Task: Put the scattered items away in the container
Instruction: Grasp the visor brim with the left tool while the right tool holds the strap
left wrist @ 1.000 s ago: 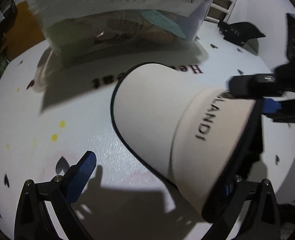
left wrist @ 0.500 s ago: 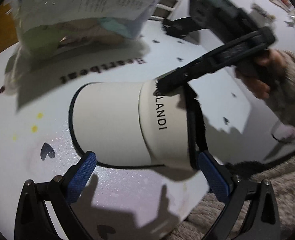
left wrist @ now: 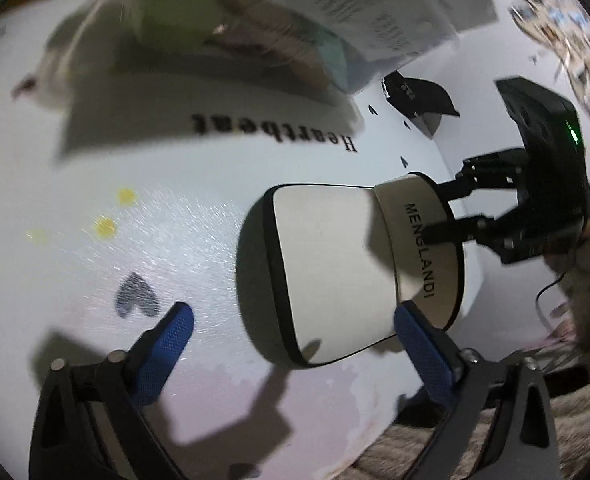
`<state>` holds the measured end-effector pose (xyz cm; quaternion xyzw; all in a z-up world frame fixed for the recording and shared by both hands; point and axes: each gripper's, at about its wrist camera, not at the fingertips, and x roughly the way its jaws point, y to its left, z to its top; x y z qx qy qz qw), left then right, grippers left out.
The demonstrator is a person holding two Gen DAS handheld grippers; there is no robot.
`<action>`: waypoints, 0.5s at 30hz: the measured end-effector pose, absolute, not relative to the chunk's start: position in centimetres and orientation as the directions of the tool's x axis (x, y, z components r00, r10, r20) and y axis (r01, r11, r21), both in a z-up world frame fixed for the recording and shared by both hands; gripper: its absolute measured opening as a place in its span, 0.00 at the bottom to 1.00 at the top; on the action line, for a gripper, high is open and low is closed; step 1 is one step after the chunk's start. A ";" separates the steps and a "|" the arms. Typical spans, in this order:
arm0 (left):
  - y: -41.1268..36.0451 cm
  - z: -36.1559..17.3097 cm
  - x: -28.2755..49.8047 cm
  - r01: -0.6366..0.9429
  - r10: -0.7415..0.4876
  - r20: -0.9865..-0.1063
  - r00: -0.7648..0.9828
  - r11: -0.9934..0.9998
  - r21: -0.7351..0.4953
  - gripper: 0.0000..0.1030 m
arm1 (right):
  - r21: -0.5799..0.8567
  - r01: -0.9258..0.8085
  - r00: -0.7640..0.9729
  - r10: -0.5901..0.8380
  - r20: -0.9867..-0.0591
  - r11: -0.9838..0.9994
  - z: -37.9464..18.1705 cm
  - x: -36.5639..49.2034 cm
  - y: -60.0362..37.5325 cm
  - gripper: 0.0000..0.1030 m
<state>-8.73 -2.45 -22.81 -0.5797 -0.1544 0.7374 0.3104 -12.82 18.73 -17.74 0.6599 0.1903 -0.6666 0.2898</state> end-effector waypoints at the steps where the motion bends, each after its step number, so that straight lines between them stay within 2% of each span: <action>1: -2.3 -23.3 -9.0 -0.263 0.653 -0.748 -0.115 -0.747 -0.611 0.79 | 0.118 0.643 0.034 -0.126 -0.991 -0.757 -17.7 -12.8 18.6 0.44; 7: -1.1 -25.2 -9.8 -0.207 0.734 -0.679 -0.015 -0.666 -0.716 0.66 | 0.085 0.643 0.015 -0.099 -0.995 -0.761 -17.8 -12.8 18.2 0.45; 10: -1.0 -25.8 -10.0 -0.170 0.779 -0.627 0.016 -0.616 -0.769 0.51 | 0.081 0.631 0.006 -0.099 -0.995 -0.772 -17.8 -12.9 18.2 0.45; 13: -1.0 -26.5 -10.2 -0.130 0.819 -0.571 0.044 -0.562 -0.816 0.50 | 0.076 0.613 -0.006 -0.101 -0.995 -0.786 -17.9 -12.9 18.3 0.45; 15: -1.5 -27.3 -10.3 -0.064 0.847 -0.529 0.060 -0.525 -0.848 0.43 | 0.076 0.587 -0.021 -0.109 -0.994 -0.806 -18.0 -12.9 18.7 0.46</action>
